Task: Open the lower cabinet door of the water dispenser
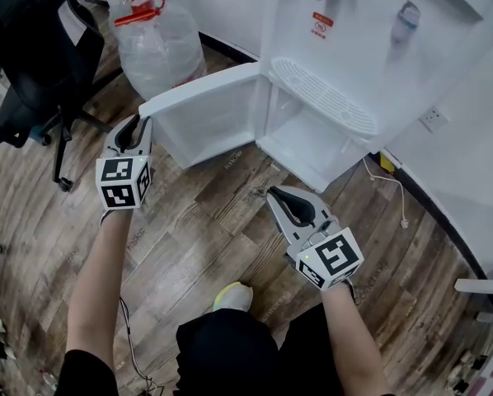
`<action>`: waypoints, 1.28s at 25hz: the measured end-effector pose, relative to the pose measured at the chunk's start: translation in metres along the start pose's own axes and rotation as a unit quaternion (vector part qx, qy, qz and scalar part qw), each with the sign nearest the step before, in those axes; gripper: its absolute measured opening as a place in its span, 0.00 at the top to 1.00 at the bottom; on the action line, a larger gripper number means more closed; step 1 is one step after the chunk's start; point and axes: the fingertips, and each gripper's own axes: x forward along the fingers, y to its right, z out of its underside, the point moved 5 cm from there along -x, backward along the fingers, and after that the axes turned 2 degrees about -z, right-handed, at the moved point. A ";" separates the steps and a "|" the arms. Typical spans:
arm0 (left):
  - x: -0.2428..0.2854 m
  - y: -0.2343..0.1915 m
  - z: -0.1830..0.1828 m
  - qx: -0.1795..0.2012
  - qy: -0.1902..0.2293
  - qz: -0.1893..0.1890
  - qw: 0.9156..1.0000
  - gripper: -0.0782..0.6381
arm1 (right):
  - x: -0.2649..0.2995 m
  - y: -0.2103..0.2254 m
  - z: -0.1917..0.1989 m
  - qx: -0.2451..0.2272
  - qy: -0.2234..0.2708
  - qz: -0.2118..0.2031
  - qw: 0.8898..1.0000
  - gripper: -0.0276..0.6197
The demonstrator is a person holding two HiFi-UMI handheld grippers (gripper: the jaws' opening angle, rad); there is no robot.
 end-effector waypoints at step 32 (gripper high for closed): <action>-0.075 0.210 -0.073 -0.028 0.038 0.288 0.956 0.87 | -0.129 0.032 -0.022 0.039 0.009 0.115 0.993 0.91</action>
